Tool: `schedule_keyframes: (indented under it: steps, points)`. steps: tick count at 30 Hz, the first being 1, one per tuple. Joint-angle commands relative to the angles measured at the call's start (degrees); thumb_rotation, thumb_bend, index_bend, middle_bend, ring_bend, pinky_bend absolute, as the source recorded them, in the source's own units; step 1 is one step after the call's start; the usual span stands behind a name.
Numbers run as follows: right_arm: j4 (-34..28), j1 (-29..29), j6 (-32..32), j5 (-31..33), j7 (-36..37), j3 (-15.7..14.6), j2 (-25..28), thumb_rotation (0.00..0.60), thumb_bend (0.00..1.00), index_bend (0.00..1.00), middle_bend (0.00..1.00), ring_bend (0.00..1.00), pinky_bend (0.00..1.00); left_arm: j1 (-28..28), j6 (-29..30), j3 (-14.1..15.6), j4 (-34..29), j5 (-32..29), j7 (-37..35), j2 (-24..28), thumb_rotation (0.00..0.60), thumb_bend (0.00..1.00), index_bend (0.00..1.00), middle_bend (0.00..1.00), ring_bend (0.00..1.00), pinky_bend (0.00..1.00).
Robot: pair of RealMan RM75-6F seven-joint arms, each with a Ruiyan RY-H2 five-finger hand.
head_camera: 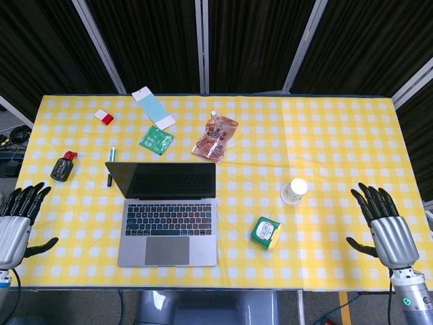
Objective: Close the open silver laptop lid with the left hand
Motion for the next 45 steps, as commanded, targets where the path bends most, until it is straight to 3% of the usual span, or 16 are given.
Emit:
schedule_keyframes:
  steps: [1, 10, 11, 13, 15, 18, 20, 23, 28, 33, 36, 39, 42, 45]
  points:
    - [-0.34, -0.42, -0.17, 0.37, -0.32, 0.34, 0.26, 0.600, 0.00, 0.00, 0.00, 0.00, 0.00, -0.01, 0.08, -0.05, 0.35, 0.14, -0.46, 0.00, 0.600, 0.00, 0.00, 0.00, 0.00, 0.00]
    - [-0.35, -0.76, -1.10, 0.27, 0.62, 1.37, 0.66, 0.600, 0.00, 0.00, 0.00, 0.00, 0.00, -1.84, -2.58, -0.97, 1.33, -0.90, -0.43, -1.23, 0.600, 0.02, 0.00, 0.00, 0.00, 0.00]
    - [-0.33, -0.80, -1.11, 0.23, 0.73, 1.42, 0.69, 0.600, 0.00, 0.00, 0.00, 0.00, 0.00, -2.56, -3.23, -1.35, 1.40, -0.70, -0.83, -1.47, 0.600, 0.09, 0.00, 0.00, 0.00, 0.00]
    - [-0.21, -0.83, -1.39, 0.33, 0.99, 1.64, 0.70, 0.600, 0.00, 0.00, 0.00, 0.00, 0.00, -5.45, -5.09, -3.30, 0.72, 0.28, -3.61, -2.07, 0.600, 0.35, 0.00, 0.00, 0.00, 0.00]
    - [0.00, -0.78, -2.00, 0.64, 1.33, 1.82, 0.64, 0.600, 0.00, 0.00, 0.00, 0.00, 0.00, -9.71, -7.92, -6.99, -0.25, -0.47, -5.51, -2.71, 0.600, 0.69, 0.00, 0.00, 0.00, 0.00]
    - [0.23, -0.81, -2.25, 0.81, 1.41, 2.12, 0.54, 0.600, 0.00, 0.00, 0.00, 0.00, 0.00, -14.41, -13.33, -10.20, -1.47, -3.51, -4.70, -2.28, 0.600, 0.95, 0.00, 0.00, 0.00, 0.00]
    - [0.58, -0.86, -2.23, 0.95, 1.43, 2.42, 0.28, 0.600, 0.00, 0.00, 0.00, 0.00, 0.00, -17.51, -18.24, -11.75, -2.73, -6.66, -4.14, -1.27, 0.600, 1.00, 0.00, 0.00, 0.00, 0.00]
    - [1.67, -0.94, -2.43, 1.36, 2.03, 2.98, -0.43, 0.600, 0.00, 0.00, 0.00, 0.00, 0.00, -24.36, -28.91, -14.85, -4.55, -14.67, -2.58, 1.12, 0.600, 1.00, 0.00, 0.00, 0.00, 0.00]
    - [2.64, -0.69, -4.45, 2.59, 2.16, 3.36, -0.87, 0.600, 0.00, 0.00, 0.00, 0.00, 0.00, -34.64, -40.60, -17.32, -2.21, -27.43, 2.43, 0.23, 0.600, 1.00, 0.00, 0.00, 0.00, 0.00]
    - [3.13, -0.70, -5.28, 3.13, 2.22, 3.69, -1.05, 0.600, 0.00, 0.00, 0.00, 0.00, 0.00, -39.35, -42.78, -16.52, -1.00, -35.27, 5.90, -1.85, 0.600, 1.00, 0.00, 0.00, 0.00, 0.01]
    - [3.13, -0.79, -5.34, 3.21, 2.26, 3.87, -1.02, 0.600, 0.00, 0.00, 0.00, 0.00, 0.00, -40.46, -42.86, -16.11, -1.12, -37.20, 6.16, -1.93, 0.600, 1.00, 0.03, 0.01, 0.06, 0.14]
    - [3.04, -0.90, -5.36, 3.18, 2.27, 3.98, -0.99, 0.600, 0.00, 0.00, 0.00, 0.00, 0.00, -41.00, -41.95, -15.80, -1.27, -38.02, 6.21, -2.18, 0.600, 1.00, 0.12, 0.14, 0.21, 0.29]
    - [2.95, -1.04, -5.41, 3.09, 2.01, 3.99, -1.02, 0.600, 0.00, 0.00, 0.00, 0.00, 0.00, -41.51, -42.09, -15.23, -1.40, -38.95, 5.82, -2.02, 0.600, 1.00, 0.24, 0.25, 0.31, 0.35]
    - [2.92, -1.11, -5.58, 3.03, 1.80, 4.00, -1.08, 0.600, 0.00, 0.00, 0.00, 0.00, 0.00, -41.82, -43.18, -14.93, -1.84, -39.61, 4.53, -1.37, 0.600, 1.00, 0.31, 0.29, 0.34, 0.36]
